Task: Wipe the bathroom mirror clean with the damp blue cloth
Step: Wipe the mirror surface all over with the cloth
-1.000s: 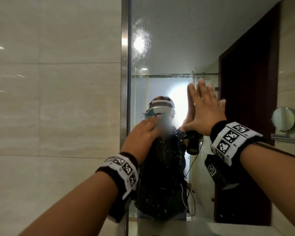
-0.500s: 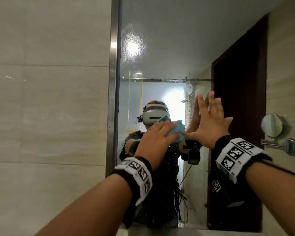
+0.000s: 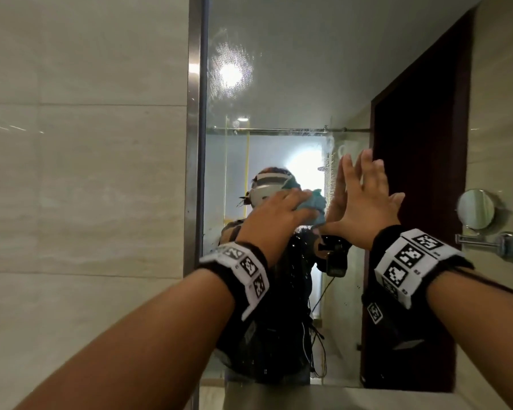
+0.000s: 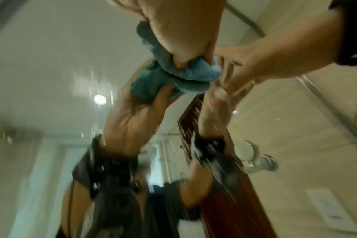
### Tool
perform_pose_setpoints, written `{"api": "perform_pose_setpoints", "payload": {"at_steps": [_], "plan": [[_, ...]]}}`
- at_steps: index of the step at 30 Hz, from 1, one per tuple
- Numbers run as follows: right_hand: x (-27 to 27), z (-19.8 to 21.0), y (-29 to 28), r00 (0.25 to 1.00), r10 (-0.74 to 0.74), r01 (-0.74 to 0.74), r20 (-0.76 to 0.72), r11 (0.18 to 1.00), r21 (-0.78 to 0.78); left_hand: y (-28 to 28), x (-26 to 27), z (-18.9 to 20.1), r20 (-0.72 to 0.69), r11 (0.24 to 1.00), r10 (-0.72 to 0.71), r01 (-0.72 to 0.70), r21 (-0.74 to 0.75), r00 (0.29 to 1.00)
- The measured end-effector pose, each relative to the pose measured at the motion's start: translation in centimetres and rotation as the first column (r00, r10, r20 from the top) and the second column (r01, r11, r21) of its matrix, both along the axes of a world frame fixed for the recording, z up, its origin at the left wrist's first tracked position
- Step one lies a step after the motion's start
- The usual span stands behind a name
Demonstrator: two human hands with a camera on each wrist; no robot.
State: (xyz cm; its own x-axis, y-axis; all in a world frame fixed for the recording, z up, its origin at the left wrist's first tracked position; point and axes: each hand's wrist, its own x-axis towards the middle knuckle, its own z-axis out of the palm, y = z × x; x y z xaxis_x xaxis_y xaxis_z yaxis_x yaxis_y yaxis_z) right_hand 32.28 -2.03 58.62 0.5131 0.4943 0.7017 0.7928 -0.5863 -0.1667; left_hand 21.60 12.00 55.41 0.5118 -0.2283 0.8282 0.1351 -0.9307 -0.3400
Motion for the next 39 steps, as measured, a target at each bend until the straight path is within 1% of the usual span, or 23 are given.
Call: {"api": "perform_pose_setpoints", "payload": {"at_steps": [4,6,8,11,13,14,15,16,18,20,22,24,25,26,28,29,30,32,33,34,36,37,39], "plan": [[0.8,0.2,-1.4,0.999,-0.033,0.033,-0.022,0.999,0.018,1.1,-0.5,7.2,0.235,0.972,0.100,-0.044,-0.230,0.967],[1.2,-0.2,-1.8,0.997,-0.070,0.071,-0.045,0.997,0.033,0.8,-0.2,7.4,0.240,0.960,0.118,-0.049,-0.276,0.964],[1.5,-0.4,-1.8,0.996,-0.074,0.076,-0.058,0.997,0.034,-0.1,0.7,4.5,0.173,0.976,0.067,-0.028,-0.215,0.983],[1.5,-0.2,-1.9,0.996,-0.051,0.053,-0.080,0.998,0.022,-2.4,1.8,-0.2,-0.060,0.999,0.006,-0.008,-0.042,0.998],[1.6,-0.2,-2.1,0.996,-0.032,0.034,-0.079,0.999,0.020,-2.6,2.1,-0.2,-0.131,0.998,0.041,-0.036,0.047,0.991],[1.6,-0.4,-2.1,0.997,-0.031,0.033,-0.075,0.999,0.025,-2.4,2.0,0.8,-0.110,0.995,0.056,-0.046,0.086,0.992],[1.6,-0.5,-2.1,0.997,-0.032,0.035,-0.073,0.999,0.032,-2.3,1.8,1.9,-0.048,0.994,0.053,-0.048,0.101,0.997],[1.7,-0.6,-2.1,0.997,-0.031,0.033,-0.067,0.999,0.038,-1.9,1.6,3.2,0.040,0.997,0.041,-0.044,0.063,0.998],[1.8,-0.7,-2.1,0.998,-0.027,0.029,-0.052,0.999,0.038,-1.2,1.1,5.7,0.212,0.993,0.049,-0.025,-0.114,0.976],[1.9,-0.7,-2.1,0.998,-0.035,0.037,-0.045,0.999,0.031,-0.8,1.4,5.6,0.281,0.988,0.073,-0.032,-0.148,0.957],[1.9,-0.8,-2.0,0.998,-0.037,0.039,-0.047,0.999,0.037,-0.6,1.8,2.5,0.206,0.997,0.072,-0.066,-0.037,0.976],[1.8,-0.8,-2.0,0.998,-0.037,0.039,-0.051,0.998,0.044,-0.3,1.7,-2.0,0.039,0.985,0.043,-0.049,0.163,0.998],[1.6,-0.7,-2.1,0.998,-0.039,0.042,-0.052,0.998,0.044,-0.3,1.0,-3.8,-0.044,0.973,0.043,-0.032,0.228,0.998],[1.5,-0.7,-2.1,0.998,-0.046,0.048,-0.052,0.998,0.039,-0.4,0.3,-4.7,-0.088,0.962,0.050,-0.024,0.271,0.995],[1.3,-0.7,-2.2,0.996,-0.061,0.062,-0.058,0.998,0.031,0.0,-0.5,-3.6,-0.136,0.951,0.094,-0.049,0.307,0.986],[1.1,-0.7,-2.2,0.996,-0.068,0.070,-0.065,0.997,0.030,0.2,-0.6,-2.2,-0.114,0.957,0.122,-0.087,0.278,0.986],[0.9,-0.8,-2.0,0.994,-0.076,0.079,-0.073,0.996,0.029,0.2,-0.9,-0.6,-0.031,0.969,0.130,-0.120,0.217,0.991],[0.2,-1.0,-1.6,0.995,-0.091,0.092,-0.045,0.996,0.020,0.7,-1.9,3.0,0.150,0.990,0.139,-0.142,0.009,0.979],[-0.4,-1.1,-1.3,0.996,-0.088,0.087,0.016,0.996,0.011,1.0,-2.5,4.3,0.219,0.985,0.173,-0.162,-0.068,0.960],[-1.1,-1.3,-0.9,0.992,-0.066,0.066,0.104,0.998,0.005,1.4,-2.8,4.7,0.234,0.978,0.200,-0.179,-0.110,0.951],[-2.3,-1.4,0.2,0.972,0.021,-0.018,0.233,1.000,-0.013,1.7,-3.3,3.2,0.212,0.975,0.210,-0.187,-0.122,0.954],[-2.8,-1.4,0.9,0.970,0.056,-0.052,0.235,0.998,-0.025,2.1,-3.2,1.6,0.205,0.981,0.188,-0.171,-0.097,0.961],[-3.2,-1.6,2.2,0.985,0.071,-0.063,0.155,0.996,-0.056,2.8,-3.4,-2.8,0.088,0.989,0.148,-0.145,-0.039,0.985]]}}
